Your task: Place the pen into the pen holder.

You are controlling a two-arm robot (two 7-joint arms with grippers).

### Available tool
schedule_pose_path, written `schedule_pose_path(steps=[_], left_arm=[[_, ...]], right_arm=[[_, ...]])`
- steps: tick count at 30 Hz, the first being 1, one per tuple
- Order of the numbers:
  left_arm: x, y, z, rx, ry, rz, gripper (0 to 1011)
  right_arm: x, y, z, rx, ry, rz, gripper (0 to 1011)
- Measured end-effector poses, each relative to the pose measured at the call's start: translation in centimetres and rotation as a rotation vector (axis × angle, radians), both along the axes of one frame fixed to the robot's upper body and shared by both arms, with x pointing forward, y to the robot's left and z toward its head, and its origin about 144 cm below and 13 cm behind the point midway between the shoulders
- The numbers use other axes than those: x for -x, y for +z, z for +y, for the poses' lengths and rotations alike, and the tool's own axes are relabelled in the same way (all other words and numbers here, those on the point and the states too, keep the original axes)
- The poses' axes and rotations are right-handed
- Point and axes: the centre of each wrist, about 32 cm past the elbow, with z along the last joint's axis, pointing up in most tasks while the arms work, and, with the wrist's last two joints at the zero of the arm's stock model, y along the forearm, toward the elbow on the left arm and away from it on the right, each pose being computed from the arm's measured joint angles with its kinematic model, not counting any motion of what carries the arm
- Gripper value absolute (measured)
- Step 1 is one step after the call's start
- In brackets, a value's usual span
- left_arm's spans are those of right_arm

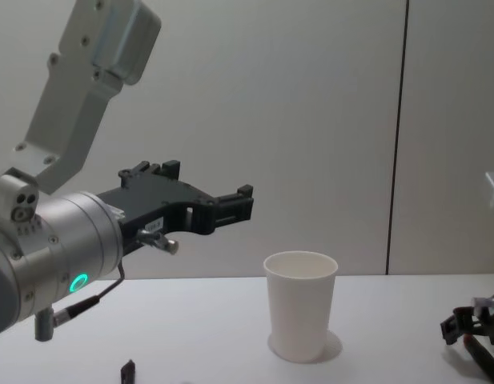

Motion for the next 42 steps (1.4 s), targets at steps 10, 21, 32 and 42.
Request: schedule_pose_path(steps=[10,21,32,42], left_arm=[[0.00,0.00,0.00,0.000,0.000,0.000,1000],[0.00,0.00,0.00,0.000,0.000,0.000,1000],[0.00,0.00,0.00,0.000,0.000,0.000,1000],[0.00,0.00,0.00,0.000,0.000,0.000,1000]], right_arm=[[-0.08,-0.50,0.08,0.003,0.006,0.008,392],[-0.18,-0.97,0.17,0.002,0.010,0.013,161],[-0.10,-0.90,0.15,-0.007,0.011,-0.017,161],[0.64,-0.23,0.34,-0.015,0.028,-0.128,161]])
